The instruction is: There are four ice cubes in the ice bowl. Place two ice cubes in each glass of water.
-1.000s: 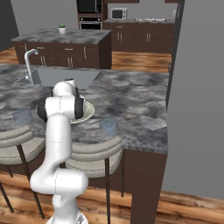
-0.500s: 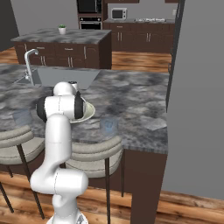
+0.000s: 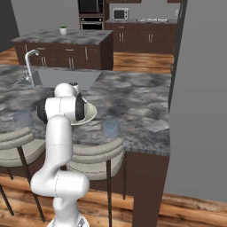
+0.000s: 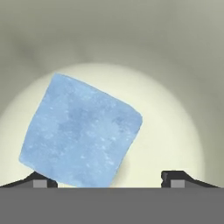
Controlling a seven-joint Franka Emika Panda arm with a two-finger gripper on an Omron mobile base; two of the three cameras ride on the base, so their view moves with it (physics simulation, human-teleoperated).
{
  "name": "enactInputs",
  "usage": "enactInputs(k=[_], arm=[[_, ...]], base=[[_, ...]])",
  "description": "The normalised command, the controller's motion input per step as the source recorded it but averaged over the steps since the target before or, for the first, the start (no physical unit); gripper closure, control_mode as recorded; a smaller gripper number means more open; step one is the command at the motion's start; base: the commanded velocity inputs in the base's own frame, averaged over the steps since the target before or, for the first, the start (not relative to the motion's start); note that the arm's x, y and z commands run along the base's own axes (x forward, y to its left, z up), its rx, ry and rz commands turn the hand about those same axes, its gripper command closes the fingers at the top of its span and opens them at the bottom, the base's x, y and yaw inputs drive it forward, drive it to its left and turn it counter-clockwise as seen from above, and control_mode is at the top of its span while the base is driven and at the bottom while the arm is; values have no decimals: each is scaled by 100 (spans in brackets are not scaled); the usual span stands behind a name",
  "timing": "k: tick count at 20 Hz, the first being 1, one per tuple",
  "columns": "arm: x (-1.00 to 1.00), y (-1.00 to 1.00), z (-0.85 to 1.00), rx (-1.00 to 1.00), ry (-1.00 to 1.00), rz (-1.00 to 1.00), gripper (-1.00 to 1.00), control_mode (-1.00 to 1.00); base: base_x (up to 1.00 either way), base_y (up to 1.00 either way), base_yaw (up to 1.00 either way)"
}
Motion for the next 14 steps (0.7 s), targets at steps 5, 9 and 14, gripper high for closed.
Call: enactInputs(k=[5, 9, 14], arm=[[5, -27, 1, 0, -9, -1, -100, -100], [-17, 0, -37, -7, 0, 0, -100, -100], [-84, 0, -68, -3, 0, -9, 100, -100]], base=[[0, 0, 0], [0, 0, 0], [0, 0, 0]])
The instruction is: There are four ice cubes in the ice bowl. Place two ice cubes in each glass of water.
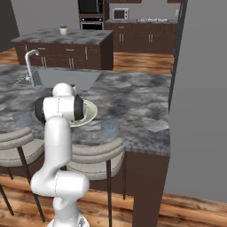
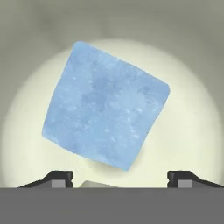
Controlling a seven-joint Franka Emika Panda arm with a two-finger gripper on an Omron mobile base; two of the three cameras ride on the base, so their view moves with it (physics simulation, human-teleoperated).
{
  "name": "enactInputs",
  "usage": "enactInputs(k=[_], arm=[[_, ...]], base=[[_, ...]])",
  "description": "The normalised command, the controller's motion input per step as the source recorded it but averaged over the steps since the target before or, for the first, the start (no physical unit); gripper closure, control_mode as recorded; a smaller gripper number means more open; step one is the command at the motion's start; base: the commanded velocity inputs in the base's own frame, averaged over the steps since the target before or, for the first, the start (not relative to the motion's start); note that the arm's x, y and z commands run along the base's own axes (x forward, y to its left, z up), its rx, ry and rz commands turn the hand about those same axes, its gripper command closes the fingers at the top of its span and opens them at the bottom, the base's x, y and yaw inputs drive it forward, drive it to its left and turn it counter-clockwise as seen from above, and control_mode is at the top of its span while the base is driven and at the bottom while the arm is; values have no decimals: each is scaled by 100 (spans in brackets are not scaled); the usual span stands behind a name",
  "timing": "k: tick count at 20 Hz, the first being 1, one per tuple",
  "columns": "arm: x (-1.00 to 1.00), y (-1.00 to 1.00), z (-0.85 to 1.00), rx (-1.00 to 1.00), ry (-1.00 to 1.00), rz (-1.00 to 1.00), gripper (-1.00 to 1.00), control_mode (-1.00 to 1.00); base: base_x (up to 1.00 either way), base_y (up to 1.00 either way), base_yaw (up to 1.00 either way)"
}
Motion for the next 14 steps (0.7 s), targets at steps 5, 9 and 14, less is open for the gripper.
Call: enactInputs(k=[5, 9, 14], arm=[[-84, -5, -27, 0, 0, -23, 100, -100], [-2, 0, 0, 0, 0, 0, 100, -100], [30, 0, 71, 0, -2, -12, 100, -100]], base=[[0, 0, 0], [0, 0, 0], [0, 0, 0]])
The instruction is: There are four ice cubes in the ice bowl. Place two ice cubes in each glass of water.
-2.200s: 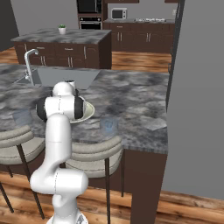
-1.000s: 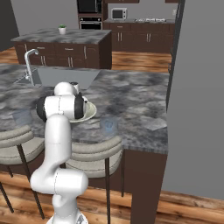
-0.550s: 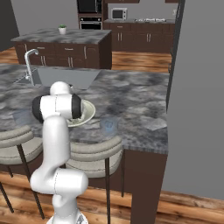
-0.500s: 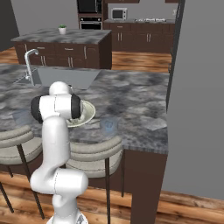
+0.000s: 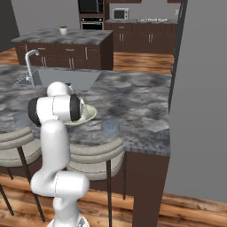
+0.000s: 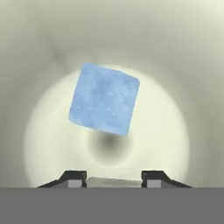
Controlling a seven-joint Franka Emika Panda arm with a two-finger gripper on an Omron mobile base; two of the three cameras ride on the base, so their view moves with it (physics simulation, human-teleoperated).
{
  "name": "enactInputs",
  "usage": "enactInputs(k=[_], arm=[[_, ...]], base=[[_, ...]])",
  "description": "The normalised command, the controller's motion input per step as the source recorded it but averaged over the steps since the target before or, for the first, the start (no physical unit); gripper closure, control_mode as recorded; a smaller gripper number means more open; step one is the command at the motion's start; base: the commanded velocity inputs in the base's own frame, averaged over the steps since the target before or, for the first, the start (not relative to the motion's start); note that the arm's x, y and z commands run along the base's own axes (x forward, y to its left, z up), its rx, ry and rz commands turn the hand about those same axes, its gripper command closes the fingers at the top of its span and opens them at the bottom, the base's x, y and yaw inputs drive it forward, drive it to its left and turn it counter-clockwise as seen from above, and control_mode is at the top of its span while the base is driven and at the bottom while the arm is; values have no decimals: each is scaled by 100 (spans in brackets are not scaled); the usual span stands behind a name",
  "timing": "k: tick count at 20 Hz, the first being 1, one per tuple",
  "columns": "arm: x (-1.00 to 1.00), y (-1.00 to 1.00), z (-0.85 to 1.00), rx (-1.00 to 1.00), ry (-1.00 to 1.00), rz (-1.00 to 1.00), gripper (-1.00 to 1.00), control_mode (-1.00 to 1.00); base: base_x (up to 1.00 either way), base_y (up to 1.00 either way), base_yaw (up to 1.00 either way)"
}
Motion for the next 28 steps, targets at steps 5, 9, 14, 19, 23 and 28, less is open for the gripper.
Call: enactInputs(k=[5, 9, 14, 19, 23, 28], arm=[[17, 2, 100, 0, -3, -14, 100, -100], [-65, 21, 100, 2, -26, -4, 100, -100], [-100, 17, 100, 19, -40, -6, 100, -100], [-78, 0, 43, 33, -18, -1, 100, -100], [-29, 84, 15, 0, 0, 0, 100, -100], [0, 100, 78, 1, 22, 4, 100, -100]], base=[[0, 0, 0], [0, 0, 0], [0, 0, 0], [0, 0, 0], [0, 0, 0], [0, 0, 0]])
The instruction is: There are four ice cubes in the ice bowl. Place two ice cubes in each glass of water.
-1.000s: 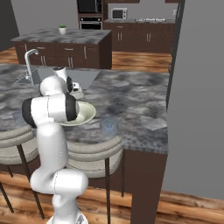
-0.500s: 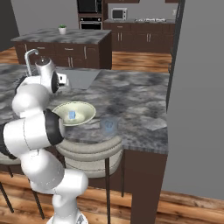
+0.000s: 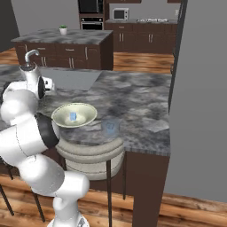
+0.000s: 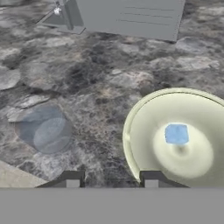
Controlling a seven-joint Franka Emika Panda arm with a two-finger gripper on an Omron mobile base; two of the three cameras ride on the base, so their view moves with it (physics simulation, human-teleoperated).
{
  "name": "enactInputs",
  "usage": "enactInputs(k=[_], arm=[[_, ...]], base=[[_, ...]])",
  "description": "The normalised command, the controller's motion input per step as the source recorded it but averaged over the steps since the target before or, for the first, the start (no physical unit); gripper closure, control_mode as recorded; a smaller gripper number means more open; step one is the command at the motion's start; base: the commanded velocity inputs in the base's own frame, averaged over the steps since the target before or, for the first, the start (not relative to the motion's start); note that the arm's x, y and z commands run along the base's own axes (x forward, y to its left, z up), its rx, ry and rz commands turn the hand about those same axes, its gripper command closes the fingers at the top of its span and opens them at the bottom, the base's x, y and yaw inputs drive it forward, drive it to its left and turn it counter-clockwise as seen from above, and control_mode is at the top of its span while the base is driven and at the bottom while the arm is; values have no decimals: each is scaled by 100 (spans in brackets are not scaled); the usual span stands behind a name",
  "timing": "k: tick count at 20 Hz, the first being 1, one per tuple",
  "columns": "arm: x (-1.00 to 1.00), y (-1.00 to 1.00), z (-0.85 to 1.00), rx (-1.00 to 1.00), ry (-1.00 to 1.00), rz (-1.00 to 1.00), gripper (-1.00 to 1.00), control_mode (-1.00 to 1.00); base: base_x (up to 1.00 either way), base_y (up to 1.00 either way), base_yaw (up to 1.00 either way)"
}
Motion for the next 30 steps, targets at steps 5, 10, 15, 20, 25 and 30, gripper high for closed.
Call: enactInputs(k=[5, 10, 15, 20, 25, 30], arm=[[-10, 100, 31, -6, 23, 11, 100, -100], [-45, 88, -36, -27, 0, 16, 100, -100], [0, 30, -8, 0, 0, 3, 100, -100], [0, 34, -33, 5, -3, 1, 100, -100], [0, 0, -39, 11, -13, 0, 100, -100], [7, 0, -27, 4, -2, 0, 100, -100]], base=[[0, 0, 0], [0, 0, 0], [0, 0, 0], [0, 0, 0], [0, 0, 0], [0, 0, 0]])
